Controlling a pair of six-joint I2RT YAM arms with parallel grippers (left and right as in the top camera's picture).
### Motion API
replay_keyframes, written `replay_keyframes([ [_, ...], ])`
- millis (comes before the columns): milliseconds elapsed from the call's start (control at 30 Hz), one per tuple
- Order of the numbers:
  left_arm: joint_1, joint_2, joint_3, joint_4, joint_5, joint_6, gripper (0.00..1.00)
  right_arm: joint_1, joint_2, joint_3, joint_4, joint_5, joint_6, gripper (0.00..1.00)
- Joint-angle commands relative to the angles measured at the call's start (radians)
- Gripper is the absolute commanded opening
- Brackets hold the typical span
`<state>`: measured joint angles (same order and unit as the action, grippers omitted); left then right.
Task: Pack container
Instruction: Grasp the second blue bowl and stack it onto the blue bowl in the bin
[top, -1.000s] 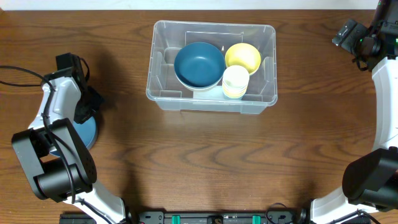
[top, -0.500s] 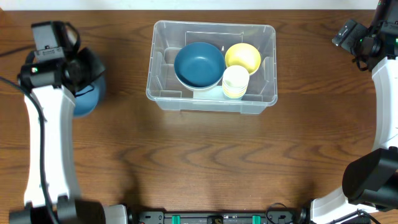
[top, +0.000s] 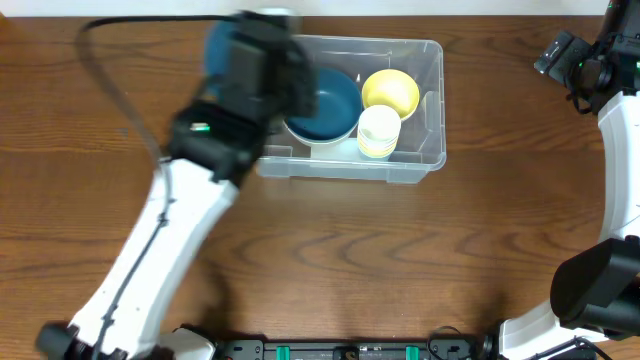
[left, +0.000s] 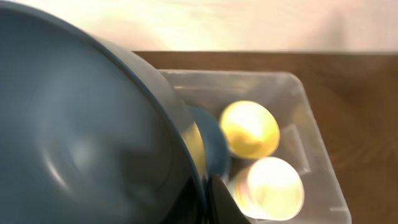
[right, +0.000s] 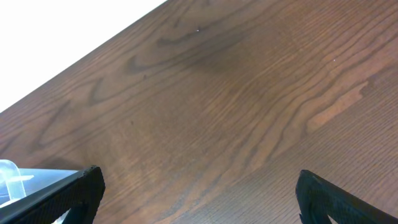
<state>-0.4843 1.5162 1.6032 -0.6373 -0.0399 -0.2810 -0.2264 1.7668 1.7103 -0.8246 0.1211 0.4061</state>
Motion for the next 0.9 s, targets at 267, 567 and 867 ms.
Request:
replay_keyframes([
  [267, -0.202, 0.278, 0.01, 0.099, -0.243, 0.161, 0.06, -0.003, -0.014, 0.012, 0.001, 0.006, 0.008, 0.99],
  [567, -0.193, 0.376, 0.01, 0.162, -0.246, 0.199, 0.06, -0.003, -0.014, 0.011, 0.001, 0.006, 0.008, 0.99],
  [867, -0.158, 0.399, 0.007, 0.153, -0.277, 0.198, 0.07, 0.001, -0.014, 0.011, -0.006, 0.006, 0.008, 0.99],
])
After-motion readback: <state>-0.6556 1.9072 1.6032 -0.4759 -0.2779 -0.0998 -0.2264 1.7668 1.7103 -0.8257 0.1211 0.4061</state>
